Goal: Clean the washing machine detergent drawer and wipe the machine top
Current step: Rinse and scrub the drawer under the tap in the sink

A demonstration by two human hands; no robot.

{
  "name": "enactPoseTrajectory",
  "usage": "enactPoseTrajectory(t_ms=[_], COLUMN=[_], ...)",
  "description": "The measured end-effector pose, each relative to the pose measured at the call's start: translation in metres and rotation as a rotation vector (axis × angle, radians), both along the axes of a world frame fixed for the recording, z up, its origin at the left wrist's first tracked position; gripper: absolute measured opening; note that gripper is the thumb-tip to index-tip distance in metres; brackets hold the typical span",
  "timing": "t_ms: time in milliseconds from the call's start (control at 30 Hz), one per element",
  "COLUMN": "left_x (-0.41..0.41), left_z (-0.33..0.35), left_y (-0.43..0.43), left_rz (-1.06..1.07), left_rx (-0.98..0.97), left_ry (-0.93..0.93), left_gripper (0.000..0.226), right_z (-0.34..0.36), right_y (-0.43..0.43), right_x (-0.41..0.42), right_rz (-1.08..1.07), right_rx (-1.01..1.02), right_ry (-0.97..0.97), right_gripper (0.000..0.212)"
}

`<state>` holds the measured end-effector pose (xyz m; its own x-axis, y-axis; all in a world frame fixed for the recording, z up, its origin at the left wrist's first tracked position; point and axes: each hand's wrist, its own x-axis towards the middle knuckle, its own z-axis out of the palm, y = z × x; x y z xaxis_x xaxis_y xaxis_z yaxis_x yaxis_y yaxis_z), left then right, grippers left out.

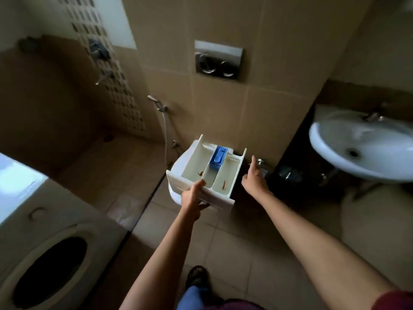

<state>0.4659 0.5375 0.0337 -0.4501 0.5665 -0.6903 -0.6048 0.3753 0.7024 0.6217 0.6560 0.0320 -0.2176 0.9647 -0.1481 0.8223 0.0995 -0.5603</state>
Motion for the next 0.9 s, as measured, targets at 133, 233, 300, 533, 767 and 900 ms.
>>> enactPoseTrajectory(t_ms=[133, 233, 300, 533, 767, 900], left_x=[0.055, 0.092, 0.116, 0.193, 0.260, 0.287], left_z=[0.006, 0.007, 0.008, 0.014, 0.025, 0.029], left_y=[0.056, 0.101, 0.134, 0.238, 0.322, 0.366], left_rz=[-0.209, -0.298, -0.364, -0.583, -0.739, -0.773], left_rx=[0.033, 0.040, 0.020, -0.020, -0.017, -0.026], left_ry=[-0.020, -0.014, -0.021, -0.048, -0.012, 0.007], left_gripper=[0.049, 0.057, 0.057, 0.067, 0.064, 0.063], right_z=[0.002, 0.001, 0.000, 0.008, 0.018, 0.013], right_y=[0.026, 0.046, 0.060, 0.113, 0.168, 0.200], right_x=[0.073, 0.123, 0.155, 0.235, 0.306, 0.340], right_rz=[-0.156, -0.265, -0.352, -0.584, -0.684, -0.735], right_rx=[0.016, 0.027, 0.027, 0.042, 0.128, 0.157], right_ry=[0.022, 0.047, 0.040, 0.021, 0.071, 0.099], right_gripper=[0.073, 0.074, 0.075, 0.075, 0.075, 0.071])
